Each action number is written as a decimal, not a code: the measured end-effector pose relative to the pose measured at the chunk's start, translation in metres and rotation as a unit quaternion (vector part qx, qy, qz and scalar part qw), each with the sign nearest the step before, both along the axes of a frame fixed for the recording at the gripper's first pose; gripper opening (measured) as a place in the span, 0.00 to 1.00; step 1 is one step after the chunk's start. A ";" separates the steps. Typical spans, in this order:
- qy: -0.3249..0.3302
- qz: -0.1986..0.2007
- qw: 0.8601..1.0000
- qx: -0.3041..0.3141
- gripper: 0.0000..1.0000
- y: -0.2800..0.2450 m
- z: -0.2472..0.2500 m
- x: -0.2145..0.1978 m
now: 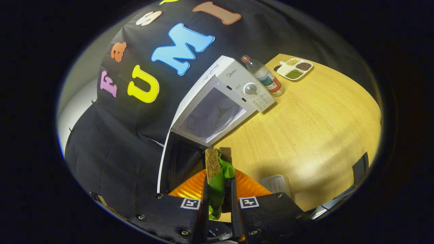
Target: Open the microwave, put the food inside, and close the microwave door.
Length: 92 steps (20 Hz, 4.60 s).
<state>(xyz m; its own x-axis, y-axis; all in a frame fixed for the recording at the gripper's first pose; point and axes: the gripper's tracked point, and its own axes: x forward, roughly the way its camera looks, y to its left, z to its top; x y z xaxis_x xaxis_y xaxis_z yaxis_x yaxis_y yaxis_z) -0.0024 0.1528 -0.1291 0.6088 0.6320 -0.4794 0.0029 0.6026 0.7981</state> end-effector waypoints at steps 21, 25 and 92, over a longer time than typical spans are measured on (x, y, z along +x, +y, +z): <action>-0.059 -0.147 0.986 0.042 0.27 0.111 -0.029 0.166; -0.074 -0.179 0.980 0.044 0.27 0.116 -0.037 0.194; -0.448 0.209 0.859 -0.130 0.97 0.255 0.127 -0.093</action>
